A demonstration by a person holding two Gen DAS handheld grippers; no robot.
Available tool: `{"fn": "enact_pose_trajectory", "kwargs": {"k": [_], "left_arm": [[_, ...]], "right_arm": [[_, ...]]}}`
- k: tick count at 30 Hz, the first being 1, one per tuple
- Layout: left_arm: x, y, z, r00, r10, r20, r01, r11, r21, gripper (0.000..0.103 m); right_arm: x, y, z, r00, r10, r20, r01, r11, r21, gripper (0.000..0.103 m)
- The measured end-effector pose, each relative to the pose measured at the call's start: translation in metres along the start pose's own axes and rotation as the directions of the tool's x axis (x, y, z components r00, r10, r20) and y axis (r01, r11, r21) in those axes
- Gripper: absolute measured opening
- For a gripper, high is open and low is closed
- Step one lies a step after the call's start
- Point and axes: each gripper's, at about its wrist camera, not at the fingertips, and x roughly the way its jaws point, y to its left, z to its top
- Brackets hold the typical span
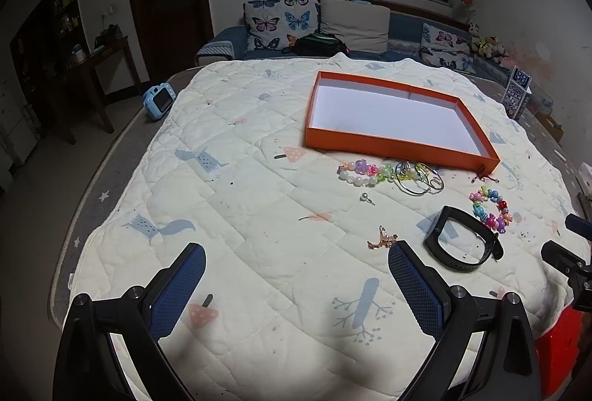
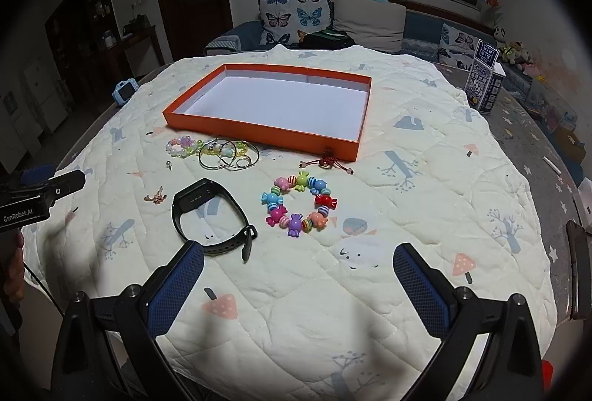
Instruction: Organize jewelry
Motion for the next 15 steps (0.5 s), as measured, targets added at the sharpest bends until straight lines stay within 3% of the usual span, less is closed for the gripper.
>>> {"fn": "enact_pose_trajectory", "kwargs": {"k": [15], "left_arm": [[0.0018, -0.0030, 0.0007, 1.000, -0.016, -0.003, 0.016, 1.000, 0.014, 0.102]], "right_arm": [[-0.0002, 0.0067, 0.0019, 0.999, 0.032, 0.009, -0.032, 0.999, -0.020, 0.103]]}}
